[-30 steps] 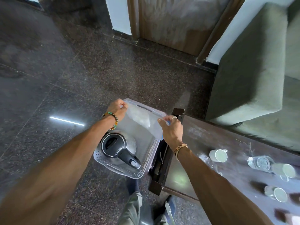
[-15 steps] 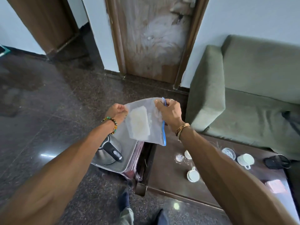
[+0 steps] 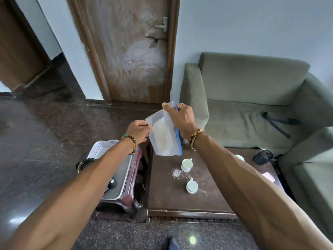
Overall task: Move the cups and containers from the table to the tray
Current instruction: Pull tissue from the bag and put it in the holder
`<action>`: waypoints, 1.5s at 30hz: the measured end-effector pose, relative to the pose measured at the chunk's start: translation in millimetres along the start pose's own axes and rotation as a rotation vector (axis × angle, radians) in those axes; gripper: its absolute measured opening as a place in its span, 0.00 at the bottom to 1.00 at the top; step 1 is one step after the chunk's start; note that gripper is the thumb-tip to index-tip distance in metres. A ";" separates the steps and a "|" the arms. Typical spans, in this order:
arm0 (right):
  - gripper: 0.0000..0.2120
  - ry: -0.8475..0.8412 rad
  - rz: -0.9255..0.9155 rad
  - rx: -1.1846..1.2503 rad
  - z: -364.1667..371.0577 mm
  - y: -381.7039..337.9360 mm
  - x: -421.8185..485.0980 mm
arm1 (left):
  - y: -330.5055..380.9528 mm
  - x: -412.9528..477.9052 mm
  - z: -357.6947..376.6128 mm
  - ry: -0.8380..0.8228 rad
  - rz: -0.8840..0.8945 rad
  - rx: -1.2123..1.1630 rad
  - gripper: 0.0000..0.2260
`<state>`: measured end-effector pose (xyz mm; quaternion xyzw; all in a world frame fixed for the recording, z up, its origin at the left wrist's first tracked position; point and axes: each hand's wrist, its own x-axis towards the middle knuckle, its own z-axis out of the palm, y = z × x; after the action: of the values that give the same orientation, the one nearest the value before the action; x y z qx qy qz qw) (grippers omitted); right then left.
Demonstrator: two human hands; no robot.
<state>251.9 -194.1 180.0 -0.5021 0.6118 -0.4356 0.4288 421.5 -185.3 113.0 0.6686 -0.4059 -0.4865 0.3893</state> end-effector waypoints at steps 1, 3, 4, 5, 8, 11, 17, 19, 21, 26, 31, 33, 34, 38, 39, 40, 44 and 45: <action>0.27 0.025 0.001 -0.013 -7.4 -1.3 -5.5 | 1.8 -5.6 8.6 -0.040 -0.005 -0.002 0.17; 0.32 0.097 0.001 -0.058 -20.3 -4.7 -17.9 | 3.7 -17.1 24.6 -0.110 -0.019 -0.008 0.21; 0.33 0.131 0.007 -0.075 -26.9 -5.9 -24.4 | 5.0 -24.8 32.3 -0.136 -0.018 -0.013 0.23; 0.33 0.147 0.014 -0.093 -33.7 -6.1 -29.4 | 7.5 -31.9 39.8 -0.161 0.000 -0.010 0.23; 0.36 0.169 0.047 -0.143 -57.3 -1.9 -41.7 | 19.2 -56.6 62.9 -0.241 0.091 0.038 0.19; 0.24 0.223 0.075 -0.065 -78.0 1.0 -51.4 | 35.7 -81.7 82.1 -0.354 0.114 -0.126 0.13; 0.22 0.275 0.138 0.048 -121.4 16.6 -76.9 | 56.1 -128.2 115.5 -0.464 0.097 -0.337 0.11; 0.19 0.225 0.132 0.109 -136.5 24.6 -79.8 | 57.0 -136.6 127.6 -0.517 0.077 -0.347 0.14; 0.14 0.144 0.126 0.145 -149.0 32.7 -80.7 | 54.4 -140.4 137.6 -0.543 0.083 -0.283 0.21; 0.09 0.033 0.142 -0.047 -177.6 58.6 -77.9 | 33.5 -140.3 167.5 -0.464 0.199 0.003 0.20; 0.15 0.007 0.080 -0.266 -201.1 89.0 -75.3 | 6.8 -149.0 193.4 -0.438 0.122 0.013 0.13; 0.16 -0.025 0.081 -0.311 -209.0 98.2 -74.0 | -2.3 -153.3 200.3 -0.432 0.024 -0.058 0.10; 0.17 -0.041 0.069 -0.334 -213.6 102.8 -72.8 | -6.2 -154.7 202.8 -0.423 -0.020 -0.085 0.09; 0.17 -0.118 0.015 -0.401 -232.1 114.3 -72.1 | -20.1 -154.7 214.4 -0.307 -0.078 -0.037 0.05; 0.17 -0.110 -0.022 -0.463 -235.2 116.1 -73.3 | -22.6 -155.0 217.6 -0.262 -0.072 -0.016 0.04; 0.14 -0.087 -0.065 -0.551 -237.0 117.6 -74.6 | -24.1 -155.1 219.9 -0.216 -0.054 0.001 0.03; 0.16 0.094 -0.266 -0.879 -239.4 124.9 -84.7 | -26.7 -160.6 227.6 -0.116 0.104 0.063 0.05; 0.14 0.133 -0.428 -0.903 -237.6 126.3 -89.8 | -25.9 -163.4 230.4 -0.108 0.142 0.062 0.06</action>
<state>4.4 -66.3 126.2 -0.7229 0.6485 -0.2365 0.0301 170.8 -54.2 92.4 0.6225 -0.4876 -0.4802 0.3795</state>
